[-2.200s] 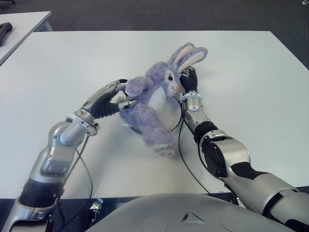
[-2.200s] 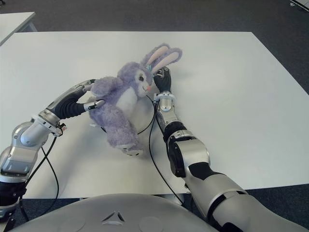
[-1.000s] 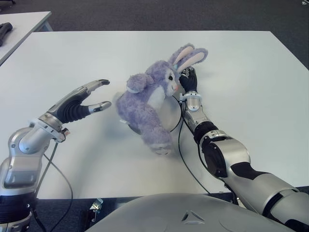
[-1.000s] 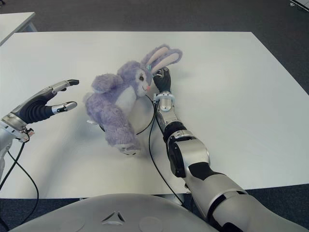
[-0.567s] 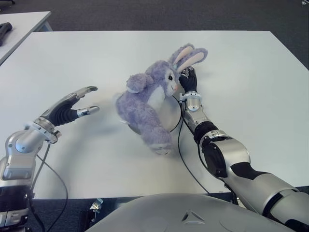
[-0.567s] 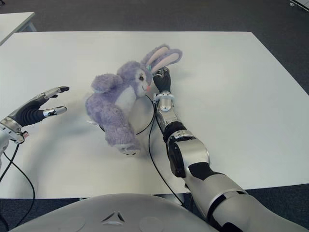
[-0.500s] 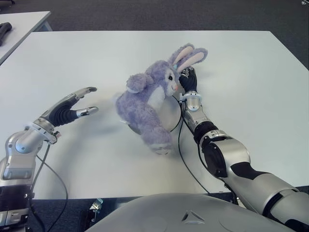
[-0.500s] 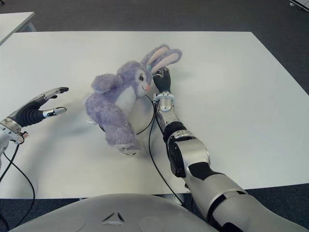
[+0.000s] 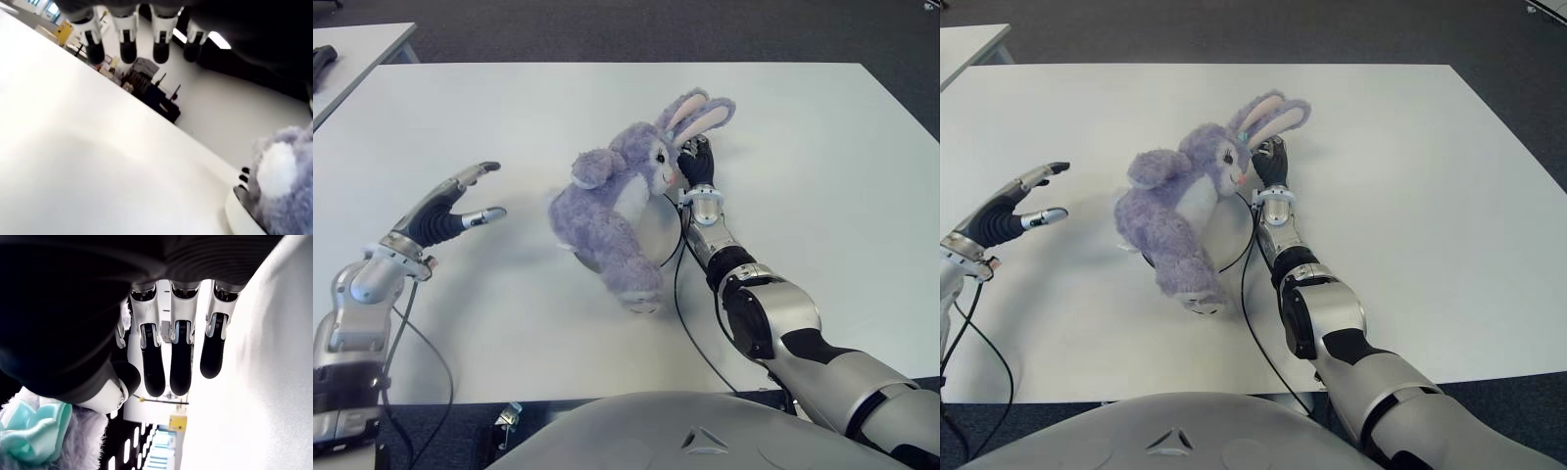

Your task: Put the doll into the plate.

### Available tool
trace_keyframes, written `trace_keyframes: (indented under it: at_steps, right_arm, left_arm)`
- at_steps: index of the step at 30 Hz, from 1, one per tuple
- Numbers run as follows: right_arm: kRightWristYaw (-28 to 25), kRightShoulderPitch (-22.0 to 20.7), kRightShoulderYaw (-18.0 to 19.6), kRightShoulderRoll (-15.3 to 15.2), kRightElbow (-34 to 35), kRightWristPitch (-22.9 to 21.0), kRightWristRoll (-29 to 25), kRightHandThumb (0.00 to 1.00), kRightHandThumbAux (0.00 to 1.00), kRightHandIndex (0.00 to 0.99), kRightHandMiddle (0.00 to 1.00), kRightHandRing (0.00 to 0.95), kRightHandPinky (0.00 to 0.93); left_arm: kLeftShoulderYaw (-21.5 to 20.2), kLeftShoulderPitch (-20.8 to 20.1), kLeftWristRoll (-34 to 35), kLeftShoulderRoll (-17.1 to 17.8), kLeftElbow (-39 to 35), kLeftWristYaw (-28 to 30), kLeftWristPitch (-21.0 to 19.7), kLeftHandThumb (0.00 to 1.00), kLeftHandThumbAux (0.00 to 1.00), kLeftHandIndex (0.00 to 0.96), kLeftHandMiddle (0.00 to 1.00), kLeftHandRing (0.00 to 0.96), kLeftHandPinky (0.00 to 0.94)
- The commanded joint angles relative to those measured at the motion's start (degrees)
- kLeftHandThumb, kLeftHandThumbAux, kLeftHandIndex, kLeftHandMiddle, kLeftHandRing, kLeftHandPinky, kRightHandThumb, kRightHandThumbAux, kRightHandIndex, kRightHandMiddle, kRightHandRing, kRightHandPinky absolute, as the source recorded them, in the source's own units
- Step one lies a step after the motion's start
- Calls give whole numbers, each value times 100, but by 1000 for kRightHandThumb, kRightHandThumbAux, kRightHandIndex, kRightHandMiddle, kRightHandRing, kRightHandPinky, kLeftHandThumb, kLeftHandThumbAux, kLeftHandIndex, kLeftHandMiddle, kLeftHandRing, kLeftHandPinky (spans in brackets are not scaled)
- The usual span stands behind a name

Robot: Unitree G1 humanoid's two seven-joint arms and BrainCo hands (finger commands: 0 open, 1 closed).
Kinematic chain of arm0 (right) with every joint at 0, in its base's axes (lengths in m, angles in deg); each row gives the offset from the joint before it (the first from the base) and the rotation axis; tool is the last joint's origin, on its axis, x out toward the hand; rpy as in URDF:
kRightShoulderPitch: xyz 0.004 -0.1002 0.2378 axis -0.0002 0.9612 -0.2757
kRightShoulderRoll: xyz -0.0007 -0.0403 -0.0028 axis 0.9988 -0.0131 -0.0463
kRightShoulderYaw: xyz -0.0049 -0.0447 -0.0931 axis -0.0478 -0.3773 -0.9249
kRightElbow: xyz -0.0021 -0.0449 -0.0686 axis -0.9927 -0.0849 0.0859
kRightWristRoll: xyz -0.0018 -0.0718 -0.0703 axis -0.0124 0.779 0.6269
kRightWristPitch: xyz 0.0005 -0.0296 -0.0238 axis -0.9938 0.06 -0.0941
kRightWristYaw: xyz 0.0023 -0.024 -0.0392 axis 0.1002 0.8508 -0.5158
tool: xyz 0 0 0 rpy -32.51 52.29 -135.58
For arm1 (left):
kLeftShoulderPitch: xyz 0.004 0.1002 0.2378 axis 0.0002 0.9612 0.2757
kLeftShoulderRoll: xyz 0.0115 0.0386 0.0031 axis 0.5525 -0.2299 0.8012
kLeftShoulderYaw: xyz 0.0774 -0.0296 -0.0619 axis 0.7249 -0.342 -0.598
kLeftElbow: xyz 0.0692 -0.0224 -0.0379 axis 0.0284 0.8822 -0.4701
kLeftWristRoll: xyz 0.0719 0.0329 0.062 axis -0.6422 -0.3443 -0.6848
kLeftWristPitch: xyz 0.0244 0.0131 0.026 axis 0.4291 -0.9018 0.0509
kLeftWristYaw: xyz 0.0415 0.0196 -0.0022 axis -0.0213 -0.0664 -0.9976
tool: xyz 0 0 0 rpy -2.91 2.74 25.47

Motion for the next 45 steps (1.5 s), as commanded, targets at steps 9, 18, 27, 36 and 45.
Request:
trace_keyframes:
  at_steps: [9,18,27,36,45]
  right_arm:
    - [-46,1155,43,318,-805,-855,-4,692,738,412,359,337,305]
    - [-40,1164,37,314,-804,-851,9,690,738,412,363,339,309]
    - [21,1173,-20,301,-806,-857,56,690,738,412,363,341,312]
    - [6,1186,2,289,-804,-823,49,692,737,413,364,342,312]
    - [-6,1188,13,279,-803,-834,41,691,737,412,360,336,303]
  left_arm:
    - [279,-926,441,-1023,732,-354,-1064,0,299,0,0,0,0]
    - [358,-2277,455,-1675,2709,-894,-1137,0,359,0,0,0,0]
    - [201,-2888,792,-2060,4210,-1012,-566,0,416,0,0,0,0]
    - [92,-3319,1019,-2250,5135,-1008,-254,0,446,0,9,0,0]
    - [-82,-3535,1268,-2401,5658,-918,-98,0,452,0,27,0,0]
